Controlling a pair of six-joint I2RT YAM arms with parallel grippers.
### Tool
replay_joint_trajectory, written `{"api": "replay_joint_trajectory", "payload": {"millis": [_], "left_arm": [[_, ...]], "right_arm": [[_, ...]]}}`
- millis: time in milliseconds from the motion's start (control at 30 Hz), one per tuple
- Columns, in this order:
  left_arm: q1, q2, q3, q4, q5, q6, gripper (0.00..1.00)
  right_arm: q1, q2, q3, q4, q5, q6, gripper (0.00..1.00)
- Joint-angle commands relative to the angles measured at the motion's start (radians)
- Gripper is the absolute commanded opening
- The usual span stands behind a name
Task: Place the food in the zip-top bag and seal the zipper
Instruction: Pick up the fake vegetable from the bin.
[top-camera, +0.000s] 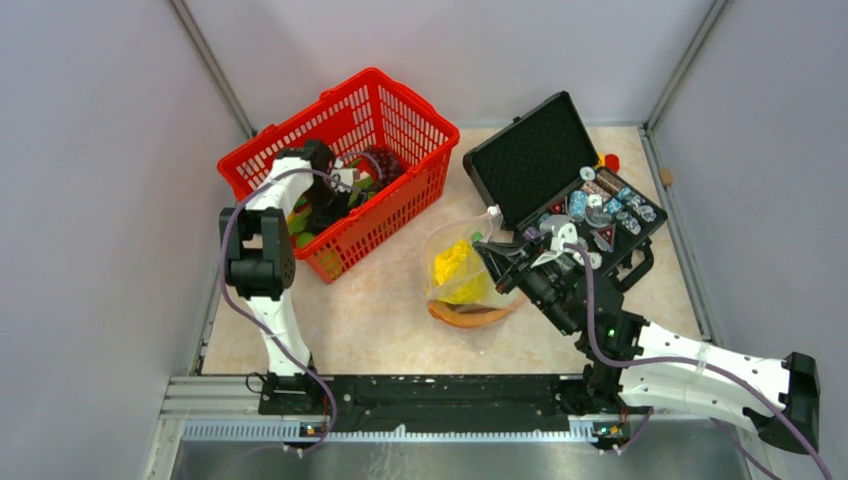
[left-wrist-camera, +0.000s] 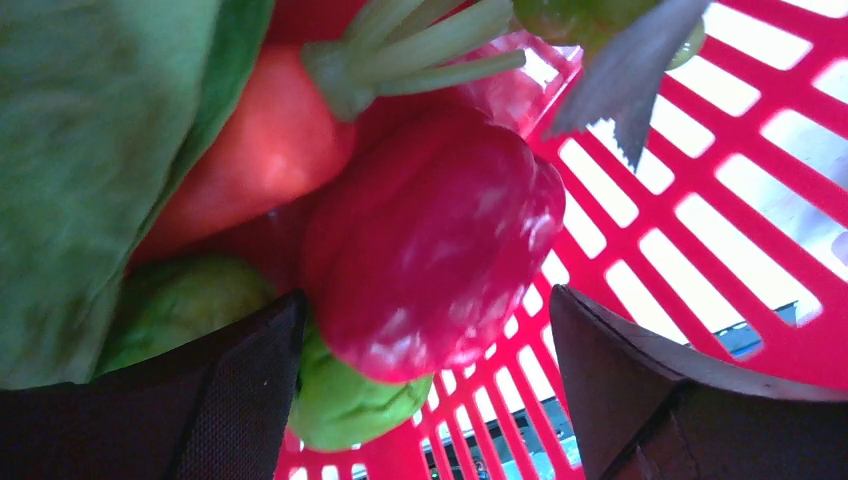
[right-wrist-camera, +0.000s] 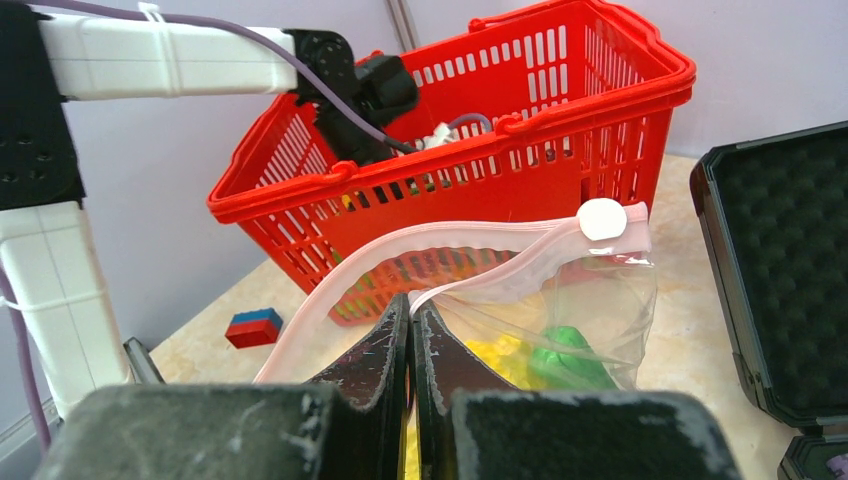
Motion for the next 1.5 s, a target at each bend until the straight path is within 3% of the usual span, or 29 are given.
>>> {"api": "replay_joint_trajectory", "payload": {"millis": [0,67,200,367,467,733,1167,1467], "left_arm": [[-0.025,0.055,0.019,-0.036,0.017,0.024,0.89],[-0.025,0.052,0.006,-0.024,0.013,0.025,0.88],[-0.025,0.052,0.011,-0.038,0.008,0.027,0.74],[-0.025,0.001,0.026,-0.043,0.024,0.019,0.38],[-0.039,-0.066,0.015,0.017,-0.017,-0.032,0.27],[-0.051,-0.189,-0.034,0.079,0.02,-0.03,0.18],[-0.051,-0.388,-0.058,0.184,-0.135,-0.105,0.18],[-0.05,-0.523,-0.075,0.265,-0.005,-0.13,0.19]], "right_arm": [[0.005,-0.01,0.052,0.062,-0.008,0.006,0.0],[0.006,-0.01,0.05,0.061,-0.006,0.007,0.0],[0.006,-0.008,0.046,0.064,0.002,0.008,0.0],[0.006,-0.008,0.046,0.065,0.005,0.008,0.0],[0.006,-0.003,0.041,0.076,0.015,0.008,0.0],[0.007,0.013,0.042,0.086,0.018,0.014,0.0],[0.006,0.02,0.043,0.097,0.022,0.016,0.0],[0.006,0.022,0.044,0.092,0.026,0.014,0.0]]}}
